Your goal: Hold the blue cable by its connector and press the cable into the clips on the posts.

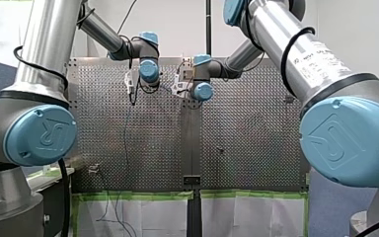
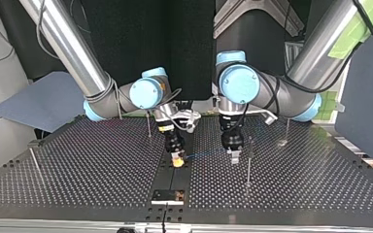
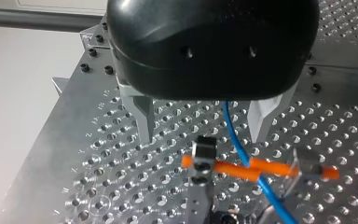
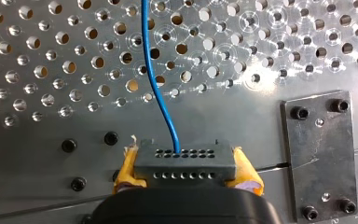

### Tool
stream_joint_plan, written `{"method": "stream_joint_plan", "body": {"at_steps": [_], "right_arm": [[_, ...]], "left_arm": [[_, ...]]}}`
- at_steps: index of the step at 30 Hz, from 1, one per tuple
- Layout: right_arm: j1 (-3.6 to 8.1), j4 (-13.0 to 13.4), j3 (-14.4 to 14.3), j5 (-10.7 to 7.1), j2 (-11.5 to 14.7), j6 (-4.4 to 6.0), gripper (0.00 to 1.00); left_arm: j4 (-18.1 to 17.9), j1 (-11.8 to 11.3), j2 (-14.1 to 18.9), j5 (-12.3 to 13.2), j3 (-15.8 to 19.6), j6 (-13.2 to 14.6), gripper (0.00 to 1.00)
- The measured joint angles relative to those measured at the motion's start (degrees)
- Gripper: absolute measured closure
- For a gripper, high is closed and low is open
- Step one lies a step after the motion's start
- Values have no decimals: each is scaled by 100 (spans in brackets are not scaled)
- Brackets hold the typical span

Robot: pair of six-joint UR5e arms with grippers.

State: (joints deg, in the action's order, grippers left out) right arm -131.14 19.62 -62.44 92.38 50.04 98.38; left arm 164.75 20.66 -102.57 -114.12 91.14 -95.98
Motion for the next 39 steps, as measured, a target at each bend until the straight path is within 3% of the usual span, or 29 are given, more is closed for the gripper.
{"method": "stream_joint_plan", "body": {"at_steps": [7, 8, 9, 11, 12, 13, 14, 30, 39], "right_arm": [[3, -13, 14, 0, 1, 6, 100], [2, -15, 14, 0, 0, 6, 100], [2, -16, 14, 0, 1, 7, 100], [3, -17, 15, 0, 1, 7, 100], [3, -18, 15, 0, 1, 7, 100], [4, -18, 15, 0, 1, 7, 100], [4, -18, 15, 0, 1, 7, 100], [3, -49, 8, 0, -2, 30, 100], [57, -298, -29, 41, 1, 21, 100]], "left_arm": [[8, 16, 2, -95, -2, 94, 0], [1, 26, 3, -133, -2, 136, 22], [-11, 35, 4, -170, -2, 174, 22], [-35, 53, 5, -248, -2, 250, 57], [-46, 66, 5, -293, -2, 288, 57], [-52, 75, 5, -318, -2, 308, 92], [-57, 88, 5, -342, -2, 326, 100], [-67, 147, 4, -337, -2, 358, 100], [-316, 234, -6, -311, -2, 292, 100]]}}
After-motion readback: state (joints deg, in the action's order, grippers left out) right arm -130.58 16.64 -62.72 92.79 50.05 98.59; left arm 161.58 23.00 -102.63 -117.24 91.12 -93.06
